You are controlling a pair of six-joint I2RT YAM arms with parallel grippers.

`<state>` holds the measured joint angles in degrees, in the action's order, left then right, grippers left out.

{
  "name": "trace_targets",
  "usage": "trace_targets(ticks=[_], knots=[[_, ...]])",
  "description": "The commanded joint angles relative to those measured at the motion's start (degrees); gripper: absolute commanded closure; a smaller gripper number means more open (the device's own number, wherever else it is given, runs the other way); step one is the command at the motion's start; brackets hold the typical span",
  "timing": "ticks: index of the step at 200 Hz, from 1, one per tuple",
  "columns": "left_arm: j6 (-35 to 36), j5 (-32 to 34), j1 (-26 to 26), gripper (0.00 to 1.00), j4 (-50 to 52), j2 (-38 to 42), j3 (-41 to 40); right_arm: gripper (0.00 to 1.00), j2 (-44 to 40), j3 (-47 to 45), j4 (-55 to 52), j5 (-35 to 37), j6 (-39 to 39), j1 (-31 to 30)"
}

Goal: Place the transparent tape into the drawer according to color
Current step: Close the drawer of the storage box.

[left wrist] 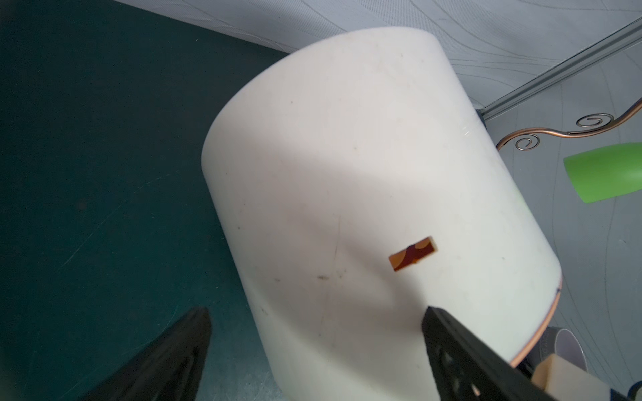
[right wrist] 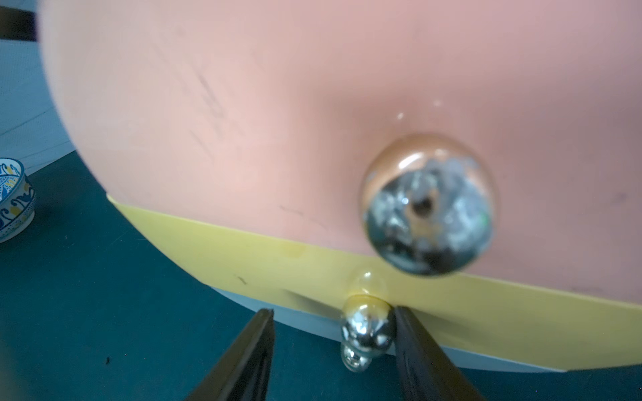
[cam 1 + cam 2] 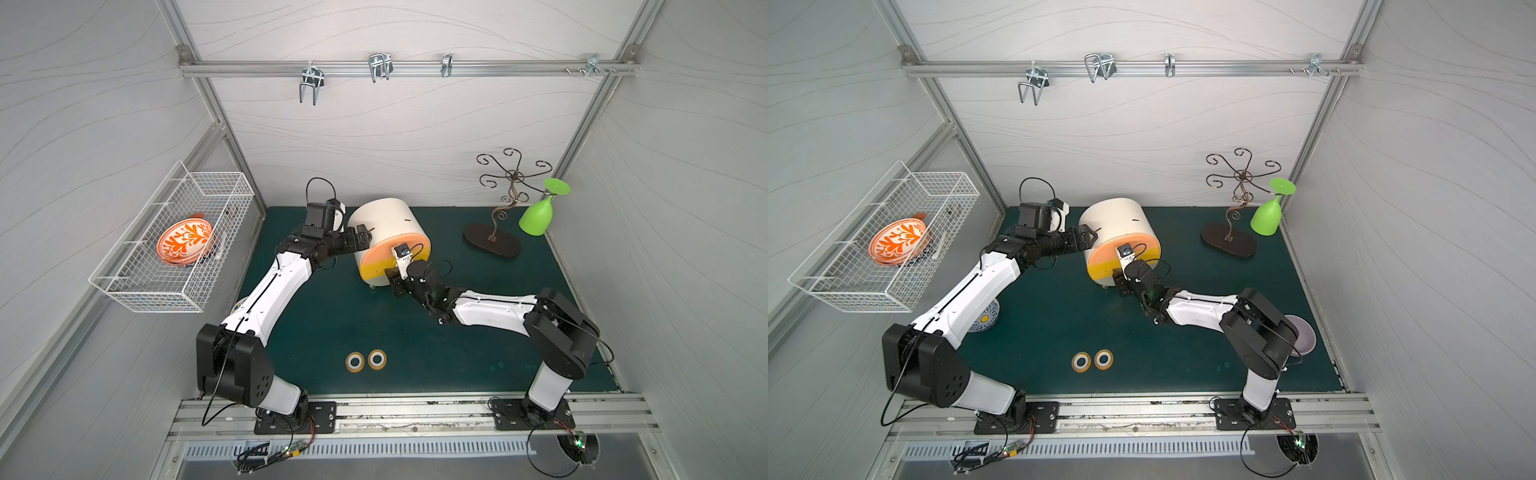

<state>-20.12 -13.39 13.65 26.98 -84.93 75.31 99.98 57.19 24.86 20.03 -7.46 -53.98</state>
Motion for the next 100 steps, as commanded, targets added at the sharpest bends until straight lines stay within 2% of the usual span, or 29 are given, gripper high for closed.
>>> trace_targets(ticks=[1, 61, 100], knots=[[0.9, -0.9, -0.1, 0.01, 0.1, -0.8, 2.2, 0.41, 0.0, 1.1, 2.7, -0.1, 0.4, -0.4], [1.2, -0.8, -0.2, 0.01, 0.2, -0.5, 2.1, 0.37, -5.1, -9.2, 2.9, -3.3, -3.6, 1.5], [1.2, -0.9, -0.2, 0.01, 0.3, -0.6, 1.9, 0.37, -3.3, -11.6, 6.4, -5.4, -5.0, 2.8]])
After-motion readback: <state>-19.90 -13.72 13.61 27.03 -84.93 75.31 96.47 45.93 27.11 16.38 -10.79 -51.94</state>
